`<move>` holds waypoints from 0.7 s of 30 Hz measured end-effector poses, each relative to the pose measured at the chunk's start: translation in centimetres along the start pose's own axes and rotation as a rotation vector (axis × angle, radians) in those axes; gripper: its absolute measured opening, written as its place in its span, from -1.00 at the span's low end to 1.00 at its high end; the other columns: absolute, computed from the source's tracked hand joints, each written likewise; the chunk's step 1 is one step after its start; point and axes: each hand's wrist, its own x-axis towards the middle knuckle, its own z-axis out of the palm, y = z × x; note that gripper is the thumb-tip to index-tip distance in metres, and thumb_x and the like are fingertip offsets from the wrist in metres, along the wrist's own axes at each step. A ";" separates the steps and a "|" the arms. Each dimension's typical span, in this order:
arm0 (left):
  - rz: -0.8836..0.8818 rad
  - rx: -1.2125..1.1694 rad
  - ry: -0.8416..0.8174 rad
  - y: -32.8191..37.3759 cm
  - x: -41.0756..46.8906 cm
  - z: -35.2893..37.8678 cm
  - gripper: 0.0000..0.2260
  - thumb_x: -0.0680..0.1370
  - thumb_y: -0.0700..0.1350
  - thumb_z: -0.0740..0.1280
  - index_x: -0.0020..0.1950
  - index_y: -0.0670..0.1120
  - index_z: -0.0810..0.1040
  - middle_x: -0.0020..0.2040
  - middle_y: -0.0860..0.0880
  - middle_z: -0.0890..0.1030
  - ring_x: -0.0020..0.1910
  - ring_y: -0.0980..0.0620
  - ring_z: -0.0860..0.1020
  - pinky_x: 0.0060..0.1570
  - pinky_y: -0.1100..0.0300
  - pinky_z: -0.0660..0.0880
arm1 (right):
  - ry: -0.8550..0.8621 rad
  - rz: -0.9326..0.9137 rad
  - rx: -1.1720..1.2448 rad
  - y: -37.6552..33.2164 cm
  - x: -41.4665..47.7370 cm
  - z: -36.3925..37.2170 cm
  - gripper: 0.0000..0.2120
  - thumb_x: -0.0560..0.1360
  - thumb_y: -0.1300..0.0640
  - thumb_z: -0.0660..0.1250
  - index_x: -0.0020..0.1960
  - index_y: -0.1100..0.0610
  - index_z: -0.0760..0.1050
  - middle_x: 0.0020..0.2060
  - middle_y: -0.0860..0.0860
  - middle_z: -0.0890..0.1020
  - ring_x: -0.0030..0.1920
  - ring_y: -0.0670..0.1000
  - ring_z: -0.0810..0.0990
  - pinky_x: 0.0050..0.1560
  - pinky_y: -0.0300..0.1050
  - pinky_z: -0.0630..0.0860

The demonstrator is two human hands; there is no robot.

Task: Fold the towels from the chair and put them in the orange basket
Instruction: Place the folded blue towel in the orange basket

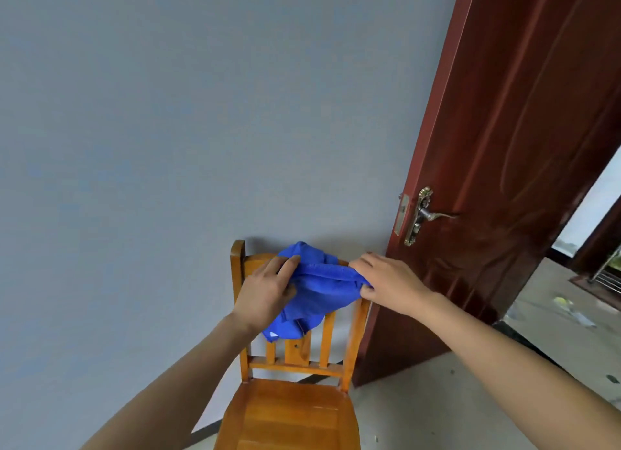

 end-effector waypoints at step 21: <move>-0.424 0.526 -0.008 3.3 -8.6 -6.8 -0.58 0.26 -0.18 0.41 0.08 -0.02 0.40 -0.16 0.05 0.65 -0.31 0.11 0.62 -0.43 0.38 0.47 | 0.078 -0.713 0.185 -4.9 8.6 2.2 -0.75 0.51 0.19 0.17 0.17 0.18 0.40 0.09 0.06 0.50 0.08 0.06 0.47 -0.14 -0.11 0.40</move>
